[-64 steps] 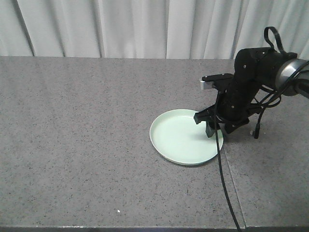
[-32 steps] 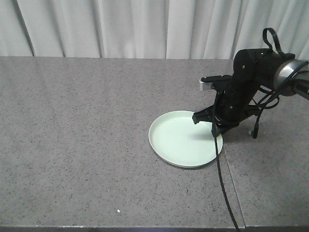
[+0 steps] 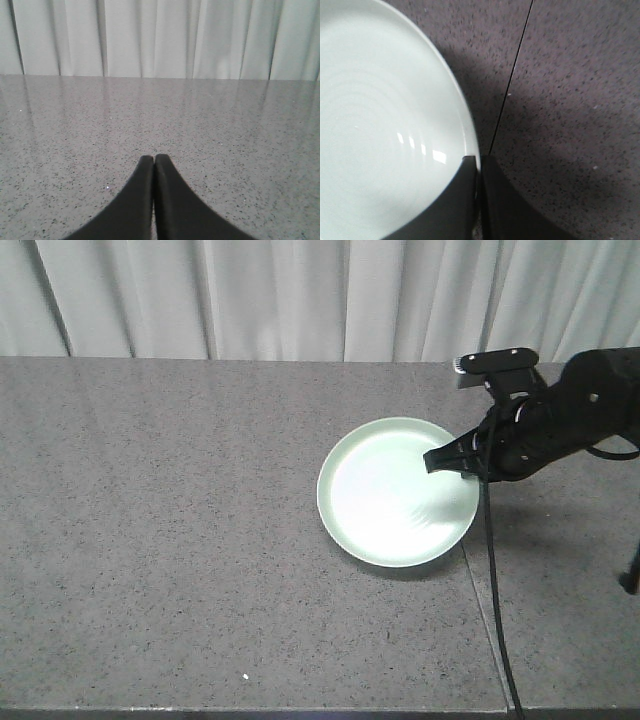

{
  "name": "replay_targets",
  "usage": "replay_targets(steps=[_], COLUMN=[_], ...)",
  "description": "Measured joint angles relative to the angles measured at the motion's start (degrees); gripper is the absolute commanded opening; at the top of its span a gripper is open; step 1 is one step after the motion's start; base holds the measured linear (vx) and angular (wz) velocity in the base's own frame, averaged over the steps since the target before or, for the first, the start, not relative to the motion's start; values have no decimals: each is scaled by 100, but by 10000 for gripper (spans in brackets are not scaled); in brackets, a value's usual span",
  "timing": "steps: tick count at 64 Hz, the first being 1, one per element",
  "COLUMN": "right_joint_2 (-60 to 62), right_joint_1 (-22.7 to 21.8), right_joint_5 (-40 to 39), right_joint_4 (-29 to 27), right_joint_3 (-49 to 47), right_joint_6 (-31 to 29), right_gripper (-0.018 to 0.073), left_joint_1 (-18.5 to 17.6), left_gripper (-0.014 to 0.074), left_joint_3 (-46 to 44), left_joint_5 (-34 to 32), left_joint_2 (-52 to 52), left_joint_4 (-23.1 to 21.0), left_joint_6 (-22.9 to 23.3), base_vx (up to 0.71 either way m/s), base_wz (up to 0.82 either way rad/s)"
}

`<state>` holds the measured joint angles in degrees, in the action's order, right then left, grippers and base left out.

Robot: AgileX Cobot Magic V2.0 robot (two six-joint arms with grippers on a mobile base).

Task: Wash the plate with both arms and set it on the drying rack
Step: 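Grip the plate rim with the right gripper and lift it upright, then hold the plate raised in the right gripper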

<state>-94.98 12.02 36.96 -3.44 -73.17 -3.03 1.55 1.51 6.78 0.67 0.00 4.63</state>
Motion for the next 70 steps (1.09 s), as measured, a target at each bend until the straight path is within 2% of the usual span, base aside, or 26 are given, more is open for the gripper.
replay_targets(steps=[20,42,50,70], right_joint_2=[1772,3149,3395,3435], right_joint_1=[-16,-16,-16,-16], right_joint_5=[-1494,-3113,-3362,-3407], right_joint_4=[-79,-134,-142,-142], right_joint_3=[1487,3120,3393,3427], right_joint_6=[-324,-540,-552,-552], right_gripper=[-10,-10,-10,-10], left_joint_1=[0,0,0,0], left_gripper=[-6,-6,-6,-6], left_joint_3=[0,0,0,0], left_joint_5=[0,0,0,0], left_joint_2=[0,0,0,0], left_joint_4=[0,0,0,0], left_joint_6=[0,0,0,0], base_vx=[0,0,0,0], base_wz=[0,0,0,0])
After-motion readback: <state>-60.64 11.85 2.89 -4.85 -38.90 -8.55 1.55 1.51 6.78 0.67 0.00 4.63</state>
